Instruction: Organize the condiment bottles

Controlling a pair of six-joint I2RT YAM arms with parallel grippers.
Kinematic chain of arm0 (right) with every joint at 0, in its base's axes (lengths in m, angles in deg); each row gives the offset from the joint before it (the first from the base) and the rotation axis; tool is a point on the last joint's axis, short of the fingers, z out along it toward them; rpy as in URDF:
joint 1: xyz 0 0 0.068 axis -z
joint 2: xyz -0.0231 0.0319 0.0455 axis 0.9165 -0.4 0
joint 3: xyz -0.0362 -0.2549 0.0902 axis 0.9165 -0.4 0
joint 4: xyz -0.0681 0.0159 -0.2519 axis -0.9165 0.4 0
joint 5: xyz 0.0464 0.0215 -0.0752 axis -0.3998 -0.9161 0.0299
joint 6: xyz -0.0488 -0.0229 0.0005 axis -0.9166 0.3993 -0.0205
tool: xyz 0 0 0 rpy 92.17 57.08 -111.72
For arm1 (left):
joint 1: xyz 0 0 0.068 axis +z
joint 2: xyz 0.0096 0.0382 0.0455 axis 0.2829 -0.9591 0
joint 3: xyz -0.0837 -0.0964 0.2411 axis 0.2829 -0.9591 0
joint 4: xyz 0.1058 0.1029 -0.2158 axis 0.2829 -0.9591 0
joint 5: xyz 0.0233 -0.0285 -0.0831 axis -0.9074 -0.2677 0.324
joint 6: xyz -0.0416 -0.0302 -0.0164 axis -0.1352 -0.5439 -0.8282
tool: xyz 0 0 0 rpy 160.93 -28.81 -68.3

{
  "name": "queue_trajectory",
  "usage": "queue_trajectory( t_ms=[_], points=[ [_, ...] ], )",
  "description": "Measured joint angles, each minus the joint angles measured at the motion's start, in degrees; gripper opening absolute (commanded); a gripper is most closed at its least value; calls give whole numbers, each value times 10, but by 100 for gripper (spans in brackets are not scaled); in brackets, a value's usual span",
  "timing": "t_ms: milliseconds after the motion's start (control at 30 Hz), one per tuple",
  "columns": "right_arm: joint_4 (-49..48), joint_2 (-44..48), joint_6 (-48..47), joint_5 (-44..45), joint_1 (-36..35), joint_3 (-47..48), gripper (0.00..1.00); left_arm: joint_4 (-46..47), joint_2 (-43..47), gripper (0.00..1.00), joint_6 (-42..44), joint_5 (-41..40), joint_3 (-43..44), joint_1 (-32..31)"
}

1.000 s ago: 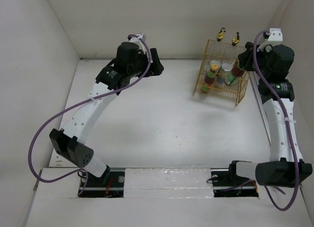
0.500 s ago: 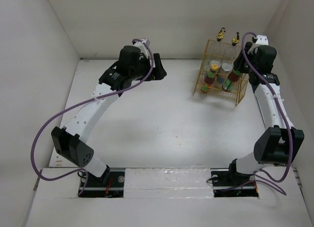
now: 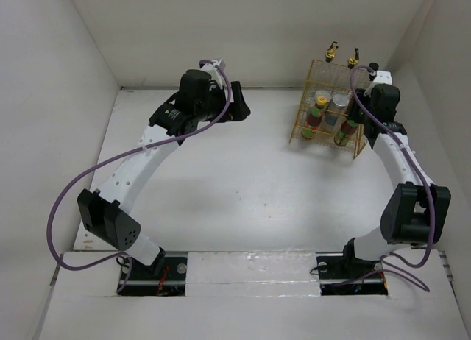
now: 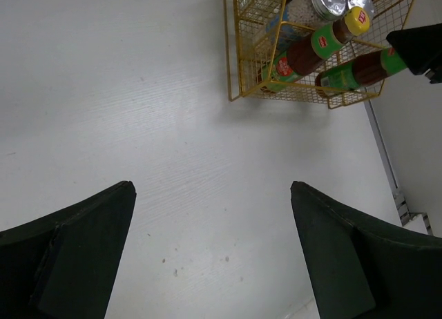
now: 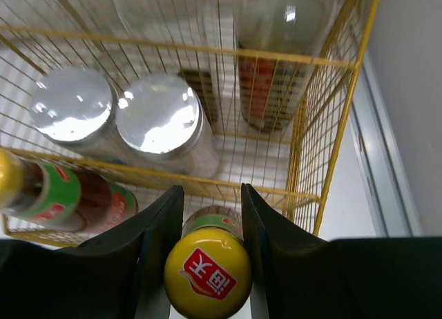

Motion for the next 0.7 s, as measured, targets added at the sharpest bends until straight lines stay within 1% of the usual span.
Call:
queue_trajectory(
  t_ms=[67,100,133,167,233,267,300,367,400,500,600,700],
  points=[
    [-1,-3,-2,12,-6,-19,7,1,0,93,0,0,0,0],
    [-1,-5,-3,17,-9,-25,12,2,0,94,0,0,0,0],
    [-4,-7,-4,21,-12,-30,19,2,0,94,0,0,0,0],
    [-11,-7,-4,25,-14,-32,34,3,0,94,0,0,0,0],
    [-15,-7,-4,27,-18,-34,49,3,0,98,0,0,0,0],
    [-18,-7,-4,28,-19,-35,62,3,0,98,0,0,0,0],
    [-19,-7,-3,29,-19,-35,67,3,0,99,0,0,0,0],
    [-23,-4,-4,31,-22,-35,80,3,0,99,0,2,0,0],
    [-22,-3,-3,33,-22,-35,90,4,0,99,0,3,0,0],
    [-12,6,-4,39,-22,-29,99,11,0,99,0,3,-2,0],
    [14,21,3,47,-23,-7,99,12,0,99,0,1,-2,0],
    [42,58,11,60,-35,34,99,12,2,99,0,-7,-2,0]
  ],
)
